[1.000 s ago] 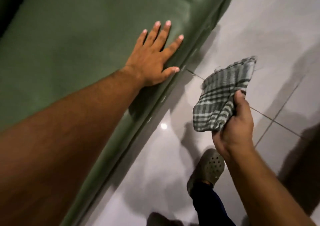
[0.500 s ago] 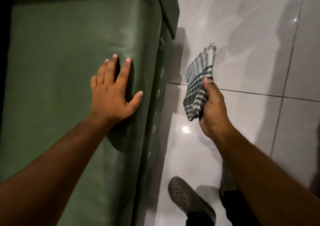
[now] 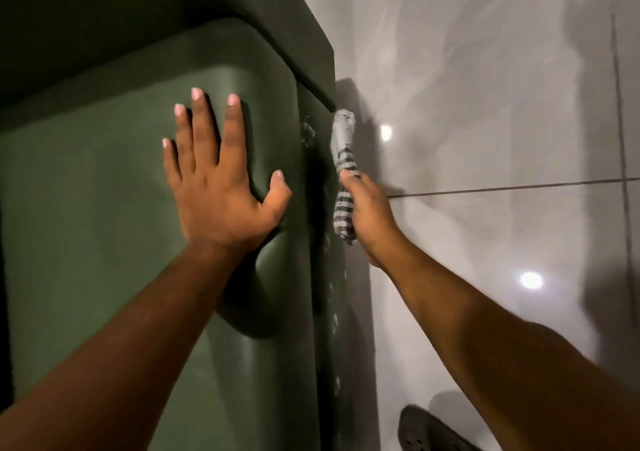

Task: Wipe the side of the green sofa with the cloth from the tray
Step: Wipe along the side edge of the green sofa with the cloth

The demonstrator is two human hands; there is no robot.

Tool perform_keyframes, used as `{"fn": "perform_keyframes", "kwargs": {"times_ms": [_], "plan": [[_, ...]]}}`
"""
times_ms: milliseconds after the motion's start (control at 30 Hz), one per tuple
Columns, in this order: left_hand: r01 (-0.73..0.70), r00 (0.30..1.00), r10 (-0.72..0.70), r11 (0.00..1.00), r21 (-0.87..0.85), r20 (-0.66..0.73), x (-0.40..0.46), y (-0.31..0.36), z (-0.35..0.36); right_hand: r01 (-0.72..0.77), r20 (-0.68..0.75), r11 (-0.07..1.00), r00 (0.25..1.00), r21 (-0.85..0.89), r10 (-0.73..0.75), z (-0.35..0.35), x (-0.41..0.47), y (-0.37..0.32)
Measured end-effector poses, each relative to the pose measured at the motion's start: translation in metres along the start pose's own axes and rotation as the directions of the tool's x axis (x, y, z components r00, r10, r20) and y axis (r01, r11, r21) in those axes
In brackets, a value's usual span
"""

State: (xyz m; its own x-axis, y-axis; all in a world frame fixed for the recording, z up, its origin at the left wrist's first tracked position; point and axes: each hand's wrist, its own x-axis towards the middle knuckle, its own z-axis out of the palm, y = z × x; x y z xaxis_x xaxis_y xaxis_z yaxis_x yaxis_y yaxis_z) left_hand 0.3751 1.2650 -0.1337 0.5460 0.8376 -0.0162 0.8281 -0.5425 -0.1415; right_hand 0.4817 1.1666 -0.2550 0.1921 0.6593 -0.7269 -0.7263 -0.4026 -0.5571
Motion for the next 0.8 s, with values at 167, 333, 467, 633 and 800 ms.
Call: {"fn": "perform_keyframes", "kwargs": {"times_ms": [167, 333, 467, 633, 800], "plan": [[-0.004, 0.995, 0.008, 0.999, 0.039, -0.097, -0.001, 0.001, 0.013, 0.140, 0.049, 0.979, 0.990, -0.148, -0.135, 0.049, 0.044, 0.000], [-0.011, 0.989, 0.017, 0.999, 0.045, -0.145, -0.001, 0.002, 0.021, 0.250, 0.052, 0.934, 0.968, -0.255, -0.245, 0.055, 0.076, 0.006], [-0.027, 0.984, 0.034, 0.999, 0.040, -0.176, 0.001, 0.001, 0.026, 0.315, -0.007, 0.918, 0.945, -0.239, -0.326, 0.053, 0.115, 0.000], [-0.018, 0.987, 0.020, 1.000, 0.012, -0.156, 0.000, 0.006, 0.021, 0.000, -0.055, 0.998, 0.998, -0.067, -0.004, 0.028, 0.127, 0.027], [-0.015, 0.985, 0.021, 0.999, 0.039, -0.170, 0.000, 0.005, 0.024, 0.076, -0.038, 0.993, 0.996, -0.094, -0.080, 0.031, 0.070, 0.064]]}}
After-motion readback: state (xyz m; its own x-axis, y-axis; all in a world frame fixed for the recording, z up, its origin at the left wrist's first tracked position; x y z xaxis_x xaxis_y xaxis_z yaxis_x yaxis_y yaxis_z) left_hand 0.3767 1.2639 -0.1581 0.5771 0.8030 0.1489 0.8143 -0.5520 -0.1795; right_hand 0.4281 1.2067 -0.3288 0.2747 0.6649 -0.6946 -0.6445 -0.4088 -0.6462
